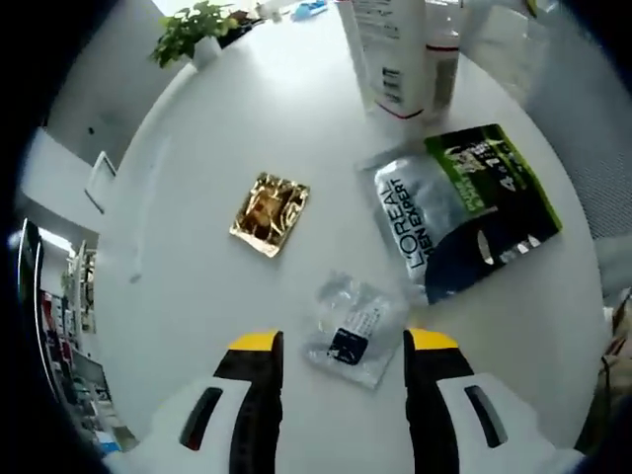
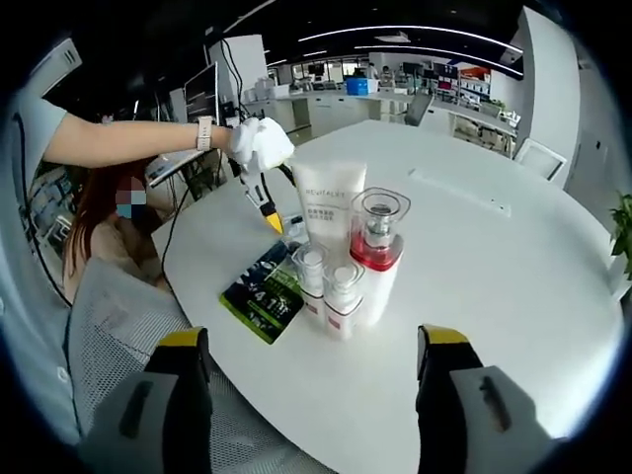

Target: Arrange the skincare products in the storage area until every visible bottle or jar stands upright without overlapping.

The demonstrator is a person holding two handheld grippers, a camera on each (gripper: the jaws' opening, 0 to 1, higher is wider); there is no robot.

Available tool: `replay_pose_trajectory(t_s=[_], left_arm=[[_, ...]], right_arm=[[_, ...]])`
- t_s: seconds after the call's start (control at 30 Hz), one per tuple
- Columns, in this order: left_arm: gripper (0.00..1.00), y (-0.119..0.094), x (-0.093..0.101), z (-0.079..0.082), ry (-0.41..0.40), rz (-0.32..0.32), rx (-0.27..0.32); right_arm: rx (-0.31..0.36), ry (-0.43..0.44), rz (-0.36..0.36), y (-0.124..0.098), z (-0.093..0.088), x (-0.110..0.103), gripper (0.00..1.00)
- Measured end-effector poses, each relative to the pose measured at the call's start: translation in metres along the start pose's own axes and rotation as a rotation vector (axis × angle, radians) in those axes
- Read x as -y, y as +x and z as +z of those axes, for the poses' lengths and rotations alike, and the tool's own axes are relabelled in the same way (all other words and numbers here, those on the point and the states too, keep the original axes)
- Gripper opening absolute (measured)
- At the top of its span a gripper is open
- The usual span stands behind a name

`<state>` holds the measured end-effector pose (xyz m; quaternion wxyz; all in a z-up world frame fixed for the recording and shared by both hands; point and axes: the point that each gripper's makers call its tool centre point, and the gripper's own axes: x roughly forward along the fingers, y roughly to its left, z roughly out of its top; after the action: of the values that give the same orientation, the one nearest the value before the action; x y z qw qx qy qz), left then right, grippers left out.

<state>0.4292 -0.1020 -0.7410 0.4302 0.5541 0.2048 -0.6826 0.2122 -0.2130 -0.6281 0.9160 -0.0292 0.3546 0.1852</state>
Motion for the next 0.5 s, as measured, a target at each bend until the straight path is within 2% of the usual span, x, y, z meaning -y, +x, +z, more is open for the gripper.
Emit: replay_pose_trajectory(t_s=[0.17,0.27,0.4,0.5], left_arm=[[0.44,0.003,-0.002,0.002,-0.014,-0.048,-0.006],[0.41,0.004,0.002,0.001,-0.026,-0.085,-0.006],[0.38,0.004,0.005,0.0,-0.042,-0.099,-0.006],[0.41,0.005,0.002,0.001,-0.025,-0.09,-0.005]], right_arm=[[-0.006,0.013,-0.004,-0.001,-0.005,0.002,0.86],[-0.009,0.023,-0.006,-0.001,-0.007,0.003,0.86],[-0.014,0.032,-0.006,-0.001,-0.01,0.003,0.85],[-0.015,0.038,-0.007,-0.001,-0.01,0.004,0.85]])
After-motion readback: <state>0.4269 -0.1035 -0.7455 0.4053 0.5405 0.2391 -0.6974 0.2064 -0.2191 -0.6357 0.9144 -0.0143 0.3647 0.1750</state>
